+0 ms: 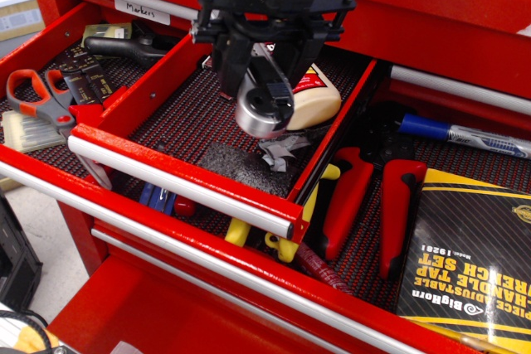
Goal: Pick up box cutter and put into drawer
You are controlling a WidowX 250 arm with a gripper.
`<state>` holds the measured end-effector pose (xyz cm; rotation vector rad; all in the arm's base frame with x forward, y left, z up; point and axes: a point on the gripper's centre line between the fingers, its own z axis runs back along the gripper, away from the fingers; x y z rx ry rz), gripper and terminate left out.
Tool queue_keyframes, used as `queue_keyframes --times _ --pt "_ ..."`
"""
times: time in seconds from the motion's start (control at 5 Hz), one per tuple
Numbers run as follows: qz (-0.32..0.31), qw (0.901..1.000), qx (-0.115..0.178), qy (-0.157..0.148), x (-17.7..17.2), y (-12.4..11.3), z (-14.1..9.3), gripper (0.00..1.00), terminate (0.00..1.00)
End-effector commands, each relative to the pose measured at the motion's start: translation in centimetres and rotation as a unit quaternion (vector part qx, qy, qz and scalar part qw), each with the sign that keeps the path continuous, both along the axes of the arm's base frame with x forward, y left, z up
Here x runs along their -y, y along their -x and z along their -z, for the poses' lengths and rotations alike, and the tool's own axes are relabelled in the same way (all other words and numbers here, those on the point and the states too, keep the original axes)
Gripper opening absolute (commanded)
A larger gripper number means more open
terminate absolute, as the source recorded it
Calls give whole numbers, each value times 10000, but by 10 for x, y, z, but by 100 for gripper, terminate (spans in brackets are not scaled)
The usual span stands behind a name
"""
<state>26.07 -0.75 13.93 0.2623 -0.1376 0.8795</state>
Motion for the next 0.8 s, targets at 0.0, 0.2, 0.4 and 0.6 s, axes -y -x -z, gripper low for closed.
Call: queue_keyframes --times 0.0,0.2,0.4,0.6 --pt "421 9976 546 28 -5 -31 -10 100 0" --pt "421 9976 546 28 -5 -31 -10 100 0" --pt "421 9976 546 28 -5 -31 -10 100 0" --pt "421 9976 546 28 -5 -31 -10 100 100"
